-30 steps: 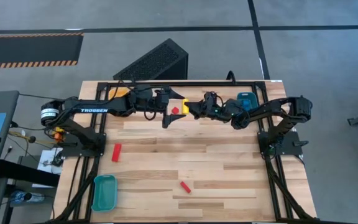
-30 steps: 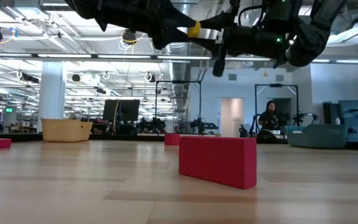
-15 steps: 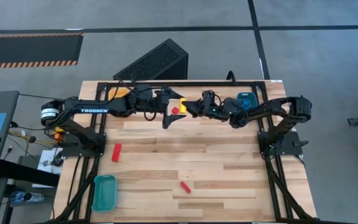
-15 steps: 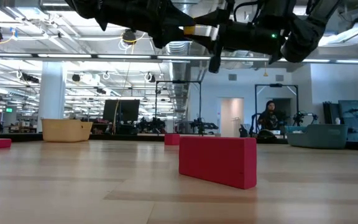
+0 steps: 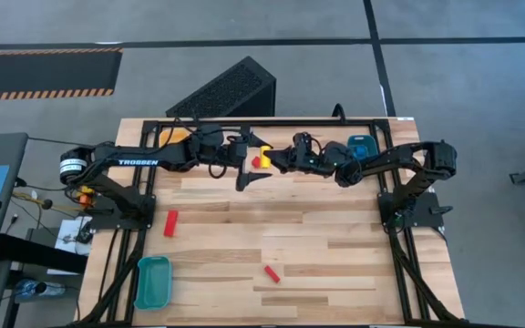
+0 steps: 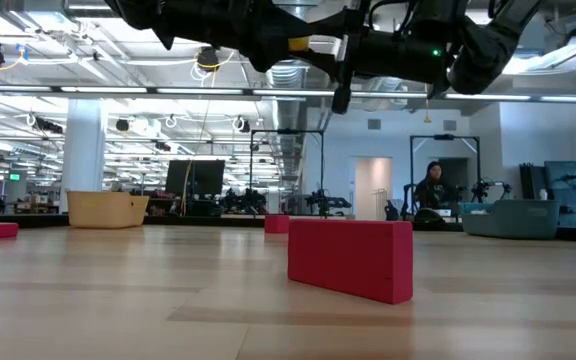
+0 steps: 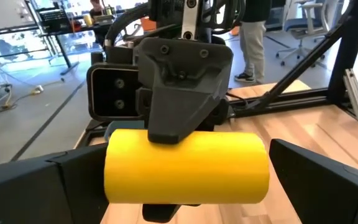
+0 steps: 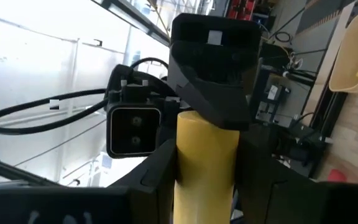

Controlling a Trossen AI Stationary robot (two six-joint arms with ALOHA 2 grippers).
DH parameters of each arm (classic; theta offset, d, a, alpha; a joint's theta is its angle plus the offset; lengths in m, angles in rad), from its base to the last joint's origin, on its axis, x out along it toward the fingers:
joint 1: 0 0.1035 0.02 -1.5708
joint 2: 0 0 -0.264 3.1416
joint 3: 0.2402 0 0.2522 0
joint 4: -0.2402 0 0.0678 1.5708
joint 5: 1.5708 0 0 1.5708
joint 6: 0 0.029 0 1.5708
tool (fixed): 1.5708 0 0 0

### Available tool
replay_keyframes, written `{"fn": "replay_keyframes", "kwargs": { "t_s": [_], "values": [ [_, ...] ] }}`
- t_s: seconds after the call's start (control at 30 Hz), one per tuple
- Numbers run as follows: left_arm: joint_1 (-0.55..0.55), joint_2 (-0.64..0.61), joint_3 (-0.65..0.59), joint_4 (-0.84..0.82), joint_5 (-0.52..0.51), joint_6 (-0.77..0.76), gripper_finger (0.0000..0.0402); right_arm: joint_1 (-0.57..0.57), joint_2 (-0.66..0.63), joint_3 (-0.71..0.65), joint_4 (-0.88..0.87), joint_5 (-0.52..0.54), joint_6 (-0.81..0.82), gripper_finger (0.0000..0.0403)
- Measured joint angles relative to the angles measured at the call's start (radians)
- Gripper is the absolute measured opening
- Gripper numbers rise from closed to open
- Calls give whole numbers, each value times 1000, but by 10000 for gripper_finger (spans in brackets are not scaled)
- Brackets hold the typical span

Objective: Sort & place blocks by color
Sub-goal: Put the yellow block into the yellow bin

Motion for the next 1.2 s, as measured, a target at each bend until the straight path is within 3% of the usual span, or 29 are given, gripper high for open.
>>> {"fn": "replay_keyframes", "kwargs": {
  "t_s": [0.3,0.43,0.63,0.77,0.83,0.9,1.0,1.1,1.2],
  "values": [
    [0,-1,0,8,-64,40,369,-12,0,0,0,9,-3,140],
    [3,-5,0,10,-94,60,336,-26,0,0,0,-9,-5,145],
    [18,-6,0,-3,-94,59,254,-44,1,0,-15,-53,-6,141],
    [41,-6,1,-23,-108,46,248,-62,1,1,-42,-70,-36,155],
    [60,-28,1,-80,-181,5,248,-80,2,1,-70,-69,-94,172],
    [94,-71,1,-141,-336,-60,248,-104,2,0,-103,-65,-152,190],
    [163,-154,3,-357,-520,-155,248,-133,1,0,-233,-43,-179,210],
    [269,-202,-19,-612,-591,-267,248,-141,2,0,-361,-40,-181,214],
    [394,-207,-86,-738,-621,-432,253,-128,1,0,-467,-42,-187,208]
  ]
}}
